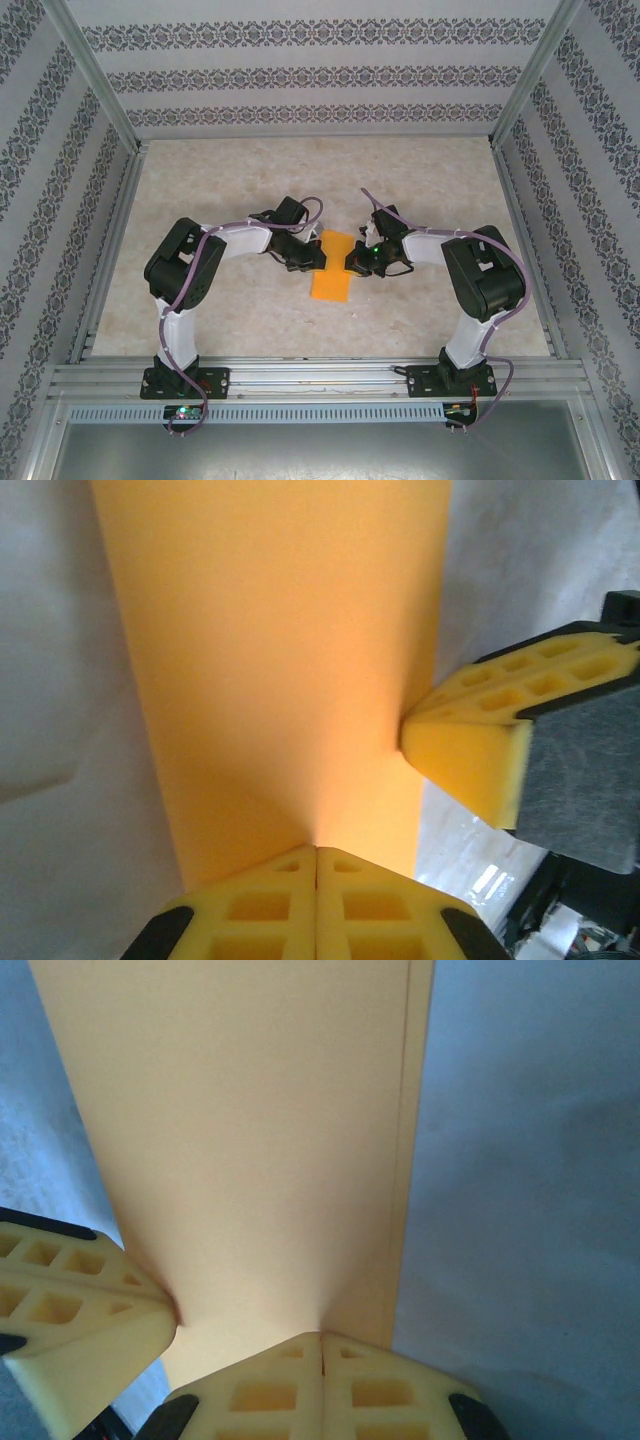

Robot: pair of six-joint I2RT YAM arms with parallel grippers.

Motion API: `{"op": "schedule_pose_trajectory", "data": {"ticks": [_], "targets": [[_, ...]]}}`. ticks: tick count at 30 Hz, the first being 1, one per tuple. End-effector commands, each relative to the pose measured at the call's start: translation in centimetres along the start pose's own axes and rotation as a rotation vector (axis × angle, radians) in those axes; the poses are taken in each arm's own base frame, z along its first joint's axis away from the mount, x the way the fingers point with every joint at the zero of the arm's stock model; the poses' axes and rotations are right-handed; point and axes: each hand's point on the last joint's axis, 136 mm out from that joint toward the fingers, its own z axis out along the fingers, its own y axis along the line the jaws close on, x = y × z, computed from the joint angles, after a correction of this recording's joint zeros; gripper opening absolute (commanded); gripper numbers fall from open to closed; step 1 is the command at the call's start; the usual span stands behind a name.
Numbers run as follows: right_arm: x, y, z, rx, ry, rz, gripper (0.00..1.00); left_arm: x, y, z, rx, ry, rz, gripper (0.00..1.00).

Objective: Fold a paper plane with a square sheet of paper (fold left side to right side)
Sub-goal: First fold the square sheet of paper in half at the center of the table.

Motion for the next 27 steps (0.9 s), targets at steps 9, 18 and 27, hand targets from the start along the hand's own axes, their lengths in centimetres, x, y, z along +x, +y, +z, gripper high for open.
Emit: {"op": "schedule_pose_trajectory", "data": {"ticks": [9,18,27], "targets": [[3.2,-7.3,1.4,0.285,0.083,0.074,0.00,1.6,5.7,-1.4,-0.124,-0.011,-0.068,0.05],[3.2,-7.2,1.3,0.281,0.081,0.070,0.00,1.1,4.7,-4.6,-0.079,-0.079,-0.039,0.03],[3.1,-7.0,1.3,0.278,0.077,0.064,0.00,-0.9,-2.1,-4.0,0.122,-0.111,0.048,0.02]]}}
